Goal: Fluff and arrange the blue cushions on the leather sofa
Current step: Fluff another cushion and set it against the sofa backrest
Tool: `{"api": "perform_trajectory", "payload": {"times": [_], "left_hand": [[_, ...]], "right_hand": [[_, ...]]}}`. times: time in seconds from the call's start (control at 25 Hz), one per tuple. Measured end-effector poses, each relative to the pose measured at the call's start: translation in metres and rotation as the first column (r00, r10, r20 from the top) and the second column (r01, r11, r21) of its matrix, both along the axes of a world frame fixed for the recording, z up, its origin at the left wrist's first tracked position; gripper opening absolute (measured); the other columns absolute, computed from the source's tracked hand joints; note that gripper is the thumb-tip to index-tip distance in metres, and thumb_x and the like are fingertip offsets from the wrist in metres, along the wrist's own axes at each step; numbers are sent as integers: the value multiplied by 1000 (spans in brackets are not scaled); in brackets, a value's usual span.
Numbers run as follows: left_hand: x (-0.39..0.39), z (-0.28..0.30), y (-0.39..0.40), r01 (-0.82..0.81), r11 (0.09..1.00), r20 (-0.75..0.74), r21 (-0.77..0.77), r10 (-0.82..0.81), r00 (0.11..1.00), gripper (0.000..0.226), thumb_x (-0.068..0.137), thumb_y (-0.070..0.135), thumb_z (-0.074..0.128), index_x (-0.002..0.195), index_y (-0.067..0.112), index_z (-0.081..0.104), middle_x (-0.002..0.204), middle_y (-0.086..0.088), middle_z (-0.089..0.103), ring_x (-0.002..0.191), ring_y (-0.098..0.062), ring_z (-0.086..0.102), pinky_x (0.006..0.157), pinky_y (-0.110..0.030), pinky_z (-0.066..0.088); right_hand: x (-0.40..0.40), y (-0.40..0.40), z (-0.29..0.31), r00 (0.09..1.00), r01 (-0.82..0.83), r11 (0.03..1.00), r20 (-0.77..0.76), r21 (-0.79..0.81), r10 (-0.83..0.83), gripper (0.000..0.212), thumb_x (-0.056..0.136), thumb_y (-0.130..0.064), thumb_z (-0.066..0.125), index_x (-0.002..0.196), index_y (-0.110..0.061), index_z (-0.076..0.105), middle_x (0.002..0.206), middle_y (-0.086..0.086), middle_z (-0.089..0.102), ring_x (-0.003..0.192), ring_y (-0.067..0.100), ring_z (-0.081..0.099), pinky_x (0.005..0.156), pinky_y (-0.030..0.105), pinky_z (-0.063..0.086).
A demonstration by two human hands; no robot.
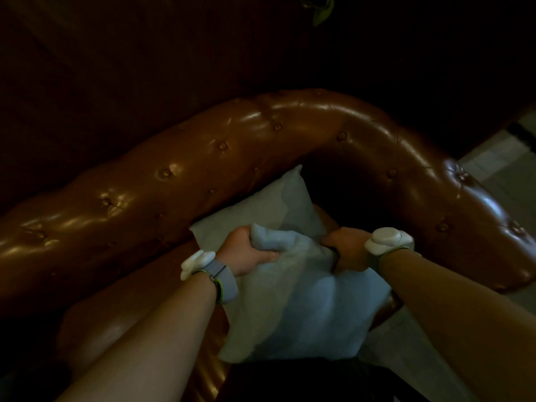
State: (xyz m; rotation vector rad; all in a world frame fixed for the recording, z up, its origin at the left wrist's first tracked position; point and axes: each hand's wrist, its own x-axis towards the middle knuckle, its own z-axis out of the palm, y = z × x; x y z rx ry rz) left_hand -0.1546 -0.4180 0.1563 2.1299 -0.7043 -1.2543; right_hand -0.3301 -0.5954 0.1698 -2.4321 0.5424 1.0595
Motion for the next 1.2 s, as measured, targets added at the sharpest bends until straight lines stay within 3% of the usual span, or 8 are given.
{"api": "perform_trajectory", "payload": {"times": [0.16,0.28,0.48,0.72,0.92,1.0,1.2], "left_hand": [[1,11,27,62,996,48,-63,-59,997,36,65,27,87,95,18,69,98,-4,74,92,-17,71,86,-46,60],[13,30,54,62,990,47,-126,-56,997,36,67,27,85,97,14,69,100,-9,74,94,-21,71,85,-48,60],[60,74,114,26,969,40,-245,-16,999,43,58,48,80,88,20,69,93,-4,73,94,-22,70,83,-44,59],[123,105,225,-194,932,26,-305,212,977,19,76,13,82,89,19,70,96,-5,73,97,-24,69,83,-43,56],[158,109,330,-328,890,34,-317,356,934,28,73,10,84,68,33,69,75,8,74,84,-14,70,74,-35,52],[170,106,377,-376,875,47,-304,408,912,29,73,10,83,66,33,68,73,11,73,77,-7,70,73,-33,52],[187,93,458,-448,842,48,-302,482,875,30,74,7,83,65,28,64,65,11,69,68,0,66,68,-27,50]], "right_hand": [[5,32,18,999,-50,996,-4,-70,50,29,91,-24,62,119,-15,66,121,9,67,114,28,63,91,32,47],[29,47,48,987,-162,983,-31,-83,160,34,89,-25,66,121,-15,66,122,9,67,115,29,63,96,36,50],[89,85,99,953,-296,943,17,-152,301,41,85,-24,71,125,-17,65,124,8,67,116,29,63,94,35,48],[184,174,134,880,-442,869,81,-223,468,40,78,-25,75,116,-17,69,120,7,68,110,30,63,93,44,53],[246,262,136,799,-559,805,131,-199,587,35,80,-21,72,115,-17,69,116,7,69,105,31,66,85,39,54],[272,307,135,761,-611,769,126,-190,636,34,81,-20,70,115,-15,68,115,8,69,104,30,66,88,43,56],[308,389,121,693,-693,699,104,-178,713,29,82,-17,67,111,-13,68,109,10,68,98,32,67,78,38,56]]}}
